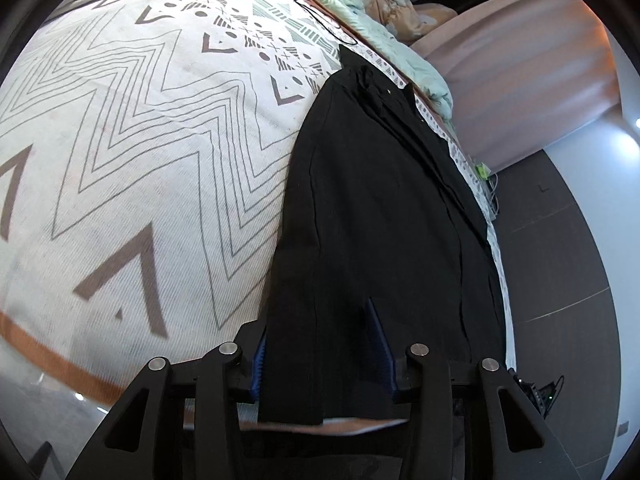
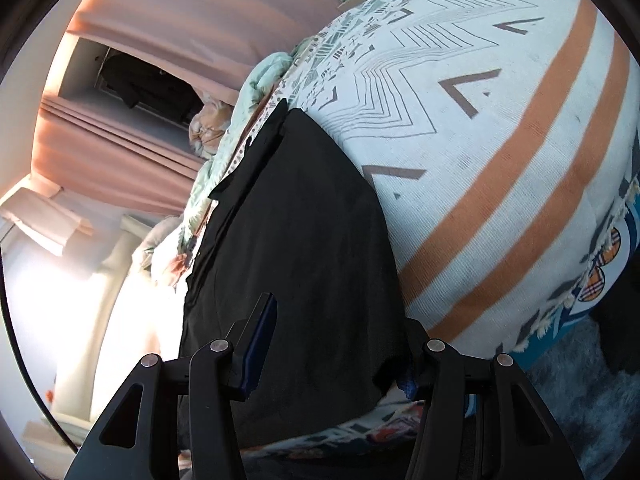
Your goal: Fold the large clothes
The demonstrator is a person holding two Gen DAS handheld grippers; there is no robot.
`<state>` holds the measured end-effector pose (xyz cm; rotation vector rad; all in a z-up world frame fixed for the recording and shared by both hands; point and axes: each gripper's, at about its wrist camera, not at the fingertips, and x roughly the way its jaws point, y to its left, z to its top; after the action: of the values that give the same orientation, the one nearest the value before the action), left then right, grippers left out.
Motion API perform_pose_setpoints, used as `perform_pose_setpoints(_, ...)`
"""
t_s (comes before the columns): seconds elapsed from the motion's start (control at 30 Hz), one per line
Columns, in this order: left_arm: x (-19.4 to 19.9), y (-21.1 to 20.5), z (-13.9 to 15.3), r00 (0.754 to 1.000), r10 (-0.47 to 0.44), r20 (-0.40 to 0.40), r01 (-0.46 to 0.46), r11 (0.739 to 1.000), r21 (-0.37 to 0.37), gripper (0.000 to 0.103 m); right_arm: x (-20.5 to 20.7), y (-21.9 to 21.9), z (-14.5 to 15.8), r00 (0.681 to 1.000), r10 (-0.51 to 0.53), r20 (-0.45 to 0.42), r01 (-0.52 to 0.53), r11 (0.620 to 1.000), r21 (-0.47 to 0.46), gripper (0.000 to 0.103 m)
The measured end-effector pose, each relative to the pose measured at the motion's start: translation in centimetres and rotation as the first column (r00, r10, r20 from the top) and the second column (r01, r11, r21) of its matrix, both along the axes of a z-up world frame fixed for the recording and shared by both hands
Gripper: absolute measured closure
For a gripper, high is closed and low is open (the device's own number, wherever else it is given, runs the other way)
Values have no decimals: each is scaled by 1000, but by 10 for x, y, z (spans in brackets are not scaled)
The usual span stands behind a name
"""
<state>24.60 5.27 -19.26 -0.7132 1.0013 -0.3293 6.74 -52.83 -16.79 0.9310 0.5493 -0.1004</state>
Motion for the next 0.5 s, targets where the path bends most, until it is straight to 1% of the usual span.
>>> perform_pose_setpoints(0.03, 0, 0, 0, 1000, 3, 0, -3, 1000, 3, 62, 2, 0, 0, 1000, -9, -3, 9, 1000, 0, 49)
perform_pose_setpoints(0.07, 0, 0, -1, 1000, 13, -3, -13, 1000, 6, 64, 4, 1, 0, 1000, -20, -8, 20, 1000, 2, 52)
perform_pose_setpoints(0.1, 1, 1, -2, 1000, 21, -7, -21, 1000, 11, 69, 6, 1, 0, 999, -33, -22, 33, 999, 3, 55)
perform_pose_setpoints(0.13, 1, 2, -3, 1000, 28, -12, -28, 999, 16, 77, 8, 1, -1, 998, -44, -43, 44, 999, 3, 64)
perform_pose_setpoints(0.17, 1, 3, -4, 999, 35, -20, -34, 999, 18, 81, 9, 0, -2, 997, -53, -59, 53, 999, 7, 79)
perform_pose_setpoints(0.2, 0, 5, -4, 999, 39, -25, -39, 999, 13, 85, 11, -1, -4, 995, -59, -76, 61, 998, 18, 88)
perform_pose_setpoints(0.23, -2, 7, -5, 999, 41, -23, -41, 999, 10, 88, 10, -3, -8, 995, -62, -76, 65, 997, 47, 94)
perform_pose_setpoints(0.3, -6, 10, -1, 999, 55, -1, -55, 998, 16, 93, 4, -3, -8, 996, -73, -54, 77, 995, 70, 96)
perform_pose_setpoints(0.37, -11, 13, 5, 997, 66, 28, -66, 998, 6, 95, 0, 1, -2, 996, -77, -38, 79, 995, 62, 98)
perform_pose_setpoints(0.43, -15, 20, 13, 996, 77, 51, -76, 997, -23, 98, -4, 5, 8, 997, -72, -19, 73, 996, 54, 98)
perform_pose_setpoints(0.5, -20, 24, 22, 994, 89, 69, -87, 996, -34, 99, -8, 11, 23, 998, -60, 15, 59, 997, 42, 98)
